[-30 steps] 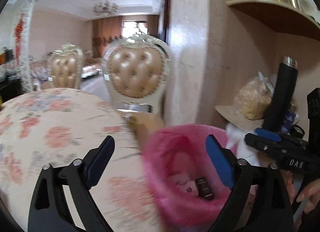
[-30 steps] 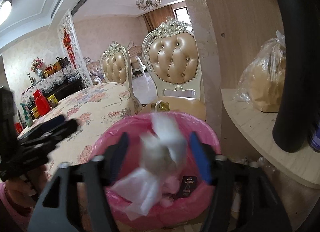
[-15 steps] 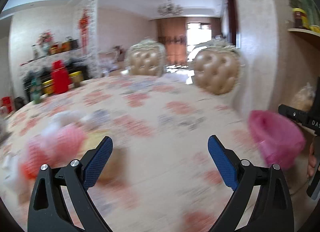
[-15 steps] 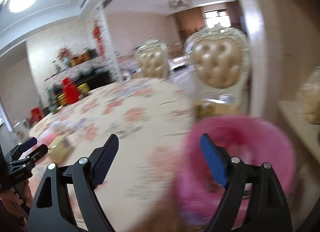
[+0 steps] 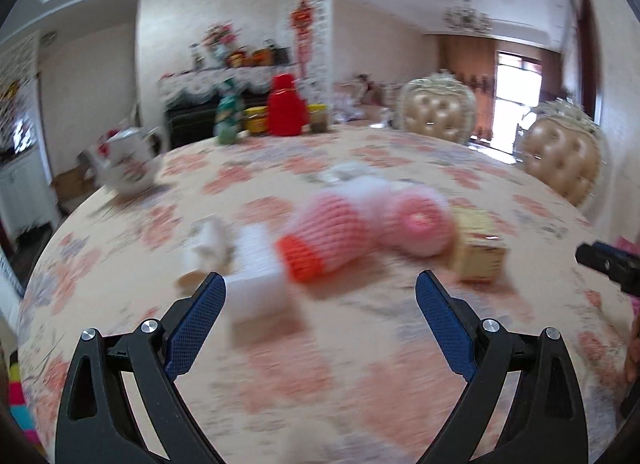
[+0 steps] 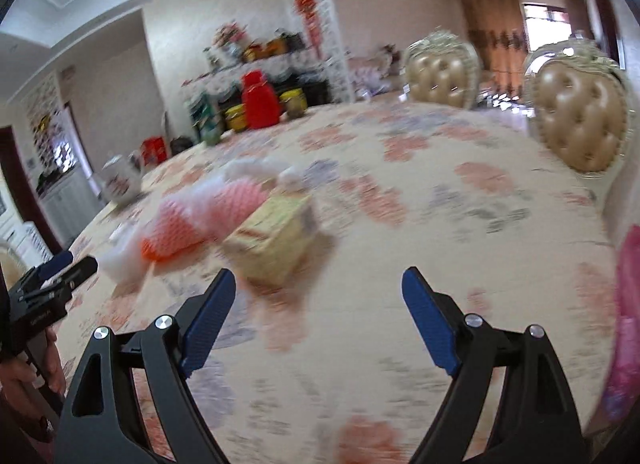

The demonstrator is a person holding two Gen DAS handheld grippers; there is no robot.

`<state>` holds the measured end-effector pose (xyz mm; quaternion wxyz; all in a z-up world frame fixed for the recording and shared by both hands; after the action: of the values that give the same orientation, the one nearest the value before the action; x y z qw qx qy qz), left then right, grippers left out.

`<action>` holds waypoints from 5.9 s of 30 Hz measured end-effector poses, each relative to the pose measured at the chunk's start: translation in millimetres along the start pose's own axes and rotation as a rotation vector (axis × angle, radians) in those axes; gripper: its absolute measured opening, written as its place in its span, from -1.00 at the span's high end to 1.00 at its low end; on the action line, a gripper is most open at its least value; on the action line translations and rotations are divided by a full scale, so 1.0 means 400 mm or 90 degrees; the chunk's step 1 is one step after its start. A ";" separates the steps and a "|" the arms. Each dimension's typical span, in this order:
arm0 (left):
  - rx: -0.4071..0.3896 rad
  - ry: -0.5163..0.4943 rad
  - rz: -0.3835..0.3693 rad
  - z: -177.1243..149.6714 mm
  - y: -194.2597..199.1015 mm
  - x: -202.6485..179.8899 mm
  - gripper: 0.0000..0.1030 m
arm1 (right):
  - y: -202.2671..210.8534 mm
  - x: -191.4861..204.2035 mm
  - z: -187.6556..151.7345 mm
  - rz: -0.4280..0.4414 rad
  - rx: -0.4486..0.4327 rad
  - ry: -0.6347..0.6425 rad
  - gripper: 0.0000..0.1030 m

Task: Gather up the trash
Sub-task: 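Move both tools back to the table pile, then grasp the yellow printed box with the right gripper while the left grasps the white foam block, then carry the box and foam block to the pink bin and release both, then move both tools back to the table pile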

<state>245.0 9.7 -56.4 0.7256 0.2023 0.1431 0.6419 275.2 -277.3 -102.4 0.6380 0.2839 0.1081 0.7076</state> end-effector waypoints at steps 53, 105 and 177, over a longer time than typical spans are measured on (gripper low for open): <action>0.118 0.058 -0.038 -0.010 -0.195 0.121 -0.06 | -0.251 0.121 0.035 -0.024 0.081 0.004 -0.08; -0.020 -0.062 -0.132 -0.029 0.070 -0.359 -0.07 | 0.134 -0.052 -0.078 0.024 -0.061 0.035 -0.06; 0.031 -0.289 -0.598 0.037 -0.010 -1.483 -0.39 | 0.609 -1.009 -0.127 -0.357 -0.244 -0.285 -0.48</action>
<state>175.2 -579.2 -76.2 0.9432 0.2671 0.0724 0.1836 52.5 -695.4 -124.8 0.8553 0.2664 -0.0939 0.4343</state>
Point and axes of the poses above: each gripper's, at about its wrist camera, not at the fingertips, and y roughly against the way its jaws point, x to its left, z to its top, the point moved 7 cm from there along -y, roughly the way its jaws point, and after that the axes turned 4 degrees about -y, right-handed, at the moved point
